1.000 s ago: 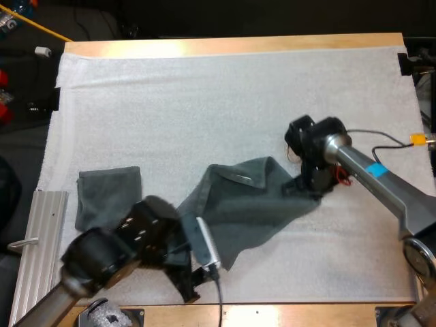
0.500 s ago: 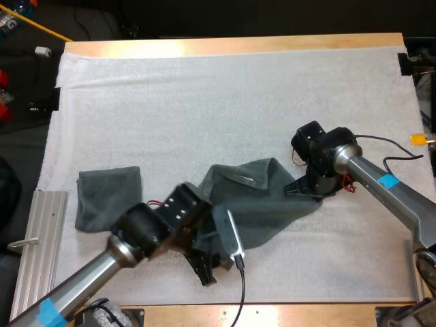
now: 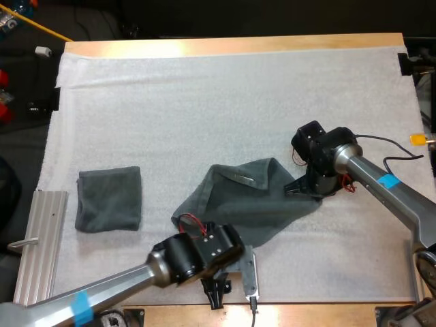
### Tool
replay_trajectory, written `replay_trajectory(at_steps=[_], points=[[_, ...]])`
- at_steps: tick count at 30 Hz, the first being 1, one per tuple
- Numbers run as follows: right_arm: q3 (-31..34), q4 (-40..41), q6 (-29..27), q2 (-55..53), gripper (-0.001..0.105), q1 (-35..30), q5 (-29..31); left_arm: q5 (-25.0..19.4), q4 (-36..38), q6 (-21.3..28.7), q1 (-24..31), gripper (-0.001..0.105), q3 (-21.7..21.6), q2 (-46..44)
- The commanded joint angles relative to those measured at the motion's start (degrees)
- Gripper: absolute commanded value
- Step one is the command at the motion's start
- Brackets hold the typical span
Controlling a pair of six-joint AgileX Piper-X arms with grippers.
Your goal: Pick towel from pile, fold and stack
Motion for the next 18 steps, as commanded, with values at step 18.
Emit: replay_trajectory(at_steps=[18], points=[[0.02,0.86,0.26,-0.71,0.0,-0.26,0.36,-1.62,-5.78,-0.75,-0.17,0.057,0.01,16.39]])
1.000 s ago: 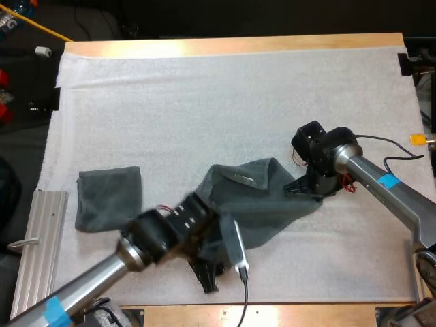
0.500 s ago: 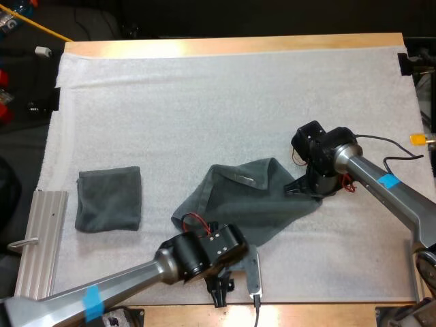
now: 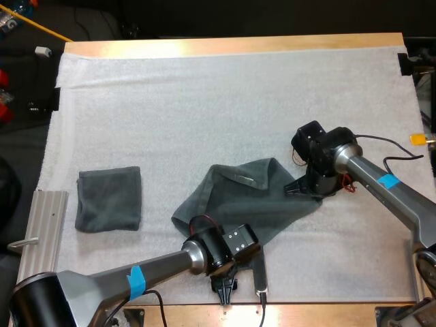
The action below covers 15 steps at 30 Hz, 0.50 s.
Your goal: Pick towel from pile, fold and stack
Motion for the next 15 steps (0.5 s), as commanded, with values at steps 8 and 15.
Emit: replay_trajectory(at_steps=[8,15], points=[[0.02,1.4,0.26,-0.71,0.0,-0.26,0.36,0.67,-2.61,-2.28,-0.2,0.025,-0.08,0.91],[0.02,1.4,0.26,-0.71,0.0,-0.26,0.36,0.67,0.33,-3.55,-0.2,0.022,-3.82,0.91]])
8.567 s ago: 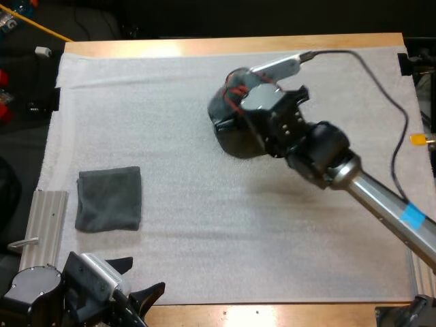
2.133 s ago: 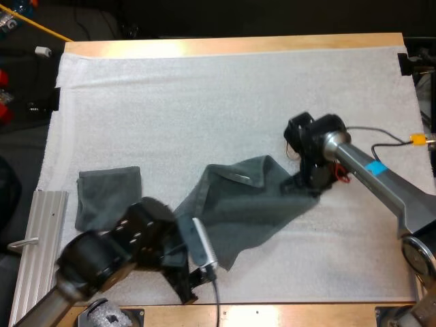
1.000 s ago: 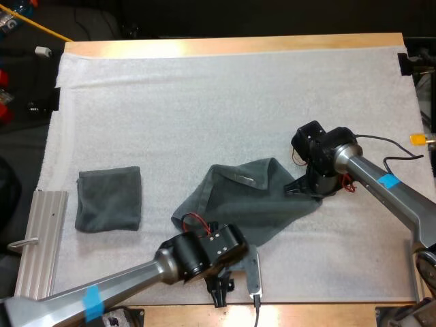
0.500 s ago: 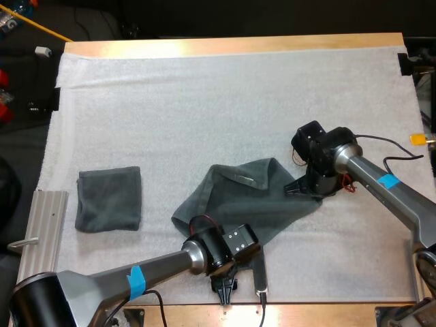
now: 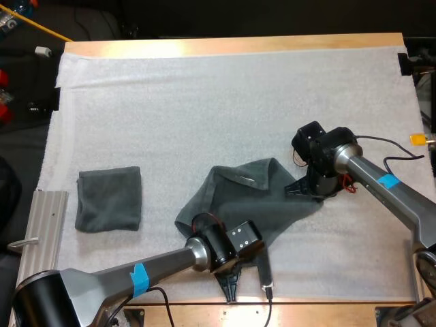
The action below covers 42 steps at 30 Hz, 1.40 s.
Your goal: Pick towel from pile, fold and stack
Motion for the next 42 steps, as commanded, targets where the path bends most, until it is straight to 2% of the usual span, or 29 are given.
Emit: replay_trajectory(at_steps=[1,4,8,10,13,15,23,29,35,42], points=[[0.02,0.93,0.26,-0.71,0.0,-0.26,0.36,0.24,-0.25,-1.13,-0.2,0.025,-1.22,0.1],[0.02,0.93,0.26,-0.71,0.0,-0.26,0.36,0.92,1.43,-1.3,-0.2,0.032,-2.91,0.1],[0.02,0.93,0.26,-0.71,0.0,-0.26,0.36,0.92,1.15,-1.3,-0.2,0.03,-3.57,0.1],[0.02,0.93,0.26,-0.71,0.0,-0.26,0.36,0.92,0.85,-1.3,-0.2,0.022,-3.56,0.1],[0.02,0.93,0.14,-0.71,0.0,-0.26,0.36,0.57,0.7,-1.87,-0.2,0.005,-3.56,0.1],[0.02,0.93,0.14,-0.71,0.0,-0.26,0.36,0.57,0.26,-2.4,-0.2,0.0,-3.56,0.1],[0.02,0.19,-0.54,-2.43,0.0,-0.26,0.36,0.57,2.02,-6.23,-0.2,0.0,-3.84,-1.55],[0.02,0.08,-0.54,-11.85,0.0,-0.26,0.36,0.1,4.04,-8.24,-0.02,0.0,-4.22,-10.64],[0.02,1.24,-0.33,-22.38,0.0,-0.02,-0.47,-3.53,10.4,-8.57,-0.03,0.0,-7.93,-20.2],[0.02,3.36,1.95,-33.67,0.0,-0.02,-3.99,-5.99,16.53,-9.46,-0.03,0.0,-16.72,-25.66]])
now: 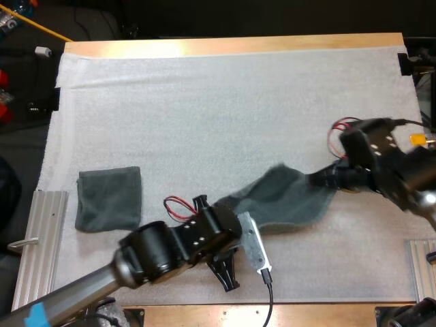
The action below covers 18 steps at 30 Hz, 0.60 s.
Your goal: Pick towel from pile, fold and stack
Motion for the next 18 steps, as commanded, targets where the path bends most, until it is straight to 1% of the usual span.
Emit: replay_trajectory(at_steps=[1,3,9,12,15,18], points=[[-0.11,0.96,0.66,-1.81,0.0,-0.02,-0.95,-1.22,0.96,-0.76,-0.03,0.0,-1.48,-0.75],[-0.11,2.05,2.05,-4.85,0.0,-0.02,-1.0,-1.22,2.74,-0.75,-0.03,0.0,-4.41,-1.02],[-0.11,5.97,5.83,-12.96,0.0,-0.02,-1.11,-1.22,6.67,-1.07,-0.11,0.0,-10.88,-1.02],[-0.2,7.14,6.42,-16.34,0.0,-0.02,-3.21,-1.15,8.37,-1.19,-0.3,0.0,-13.71,-1.14],[-1.57,9.35,8.8,-18.36,0.0,-0.02,-5.09,-1.1,10.59,-2.16,-1.01,0.0,-15.28,-1.14],[-3.37,12.25,9.29,-19.09,0.0,-0.02,-7.17,-1.1,12.51,-3.52,-3.24,0.0,-15.34,-1.14]])
